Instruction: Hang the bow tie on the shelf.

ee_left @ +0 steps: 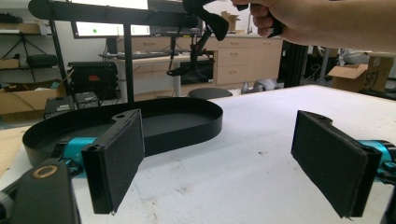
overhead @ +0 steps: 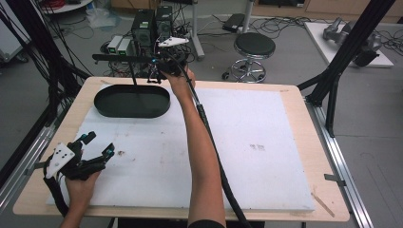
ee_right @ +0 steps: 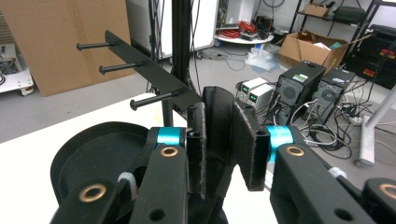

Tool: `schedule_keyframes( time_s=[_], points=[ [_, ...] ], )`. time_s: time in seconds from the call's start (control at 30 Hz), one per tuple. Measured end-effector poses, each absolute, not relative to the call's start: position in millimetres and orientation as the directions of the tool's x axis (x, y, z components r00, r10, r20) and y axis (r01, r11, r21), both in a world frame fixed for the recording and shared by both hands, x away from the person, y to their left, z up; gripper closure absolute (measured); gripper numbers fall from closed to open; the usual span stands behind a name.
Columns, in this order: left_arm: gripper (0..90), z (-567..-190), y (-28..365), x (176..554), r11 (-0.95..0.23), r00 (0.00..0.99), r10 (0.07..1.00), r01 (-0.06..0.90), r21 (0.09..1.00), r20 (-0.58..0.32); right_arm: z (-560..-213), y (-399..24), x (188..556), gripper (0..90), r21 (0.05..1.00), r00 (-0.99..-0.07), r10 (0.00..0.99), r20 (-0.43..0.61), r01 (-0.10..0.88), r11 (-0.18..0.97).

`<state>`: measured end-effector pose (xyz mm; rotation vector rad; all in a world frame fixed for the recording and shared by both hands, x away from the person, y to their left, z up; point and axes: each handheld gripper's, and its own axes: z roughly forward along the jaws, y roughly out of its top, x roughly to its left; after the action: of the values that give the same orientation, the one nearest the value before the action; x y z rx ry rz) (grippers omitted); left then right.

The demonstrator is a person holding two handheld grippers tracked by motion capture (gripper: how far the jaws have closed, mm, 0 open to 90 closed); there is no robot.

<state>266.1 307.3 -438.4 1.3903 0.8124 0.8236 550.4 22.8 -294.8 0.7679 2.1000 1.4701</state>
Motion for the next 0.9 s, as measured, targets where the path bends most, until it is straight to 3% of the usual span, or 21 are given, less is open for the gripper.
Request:
schedule_keyframes(
  time_s=[0.5,0.9],
  points=[
    [17.4,-438.1,306.9,266.8,0.015,0.493,0.87,-0.016,1.0,-0.005,-287.3,13.1,542.6,64.2,0.954,-0.741,0.67,-0.047,0.166,0.25],
    [17.4,-437.8,306.4,267.6,0.008,0.491,0.871,-0.017,1.0,0.001,-264.6,-26.2,521.4,49.9,0.973,-0.746,0.664,-0.039,0.124,0.197]
  ],
)
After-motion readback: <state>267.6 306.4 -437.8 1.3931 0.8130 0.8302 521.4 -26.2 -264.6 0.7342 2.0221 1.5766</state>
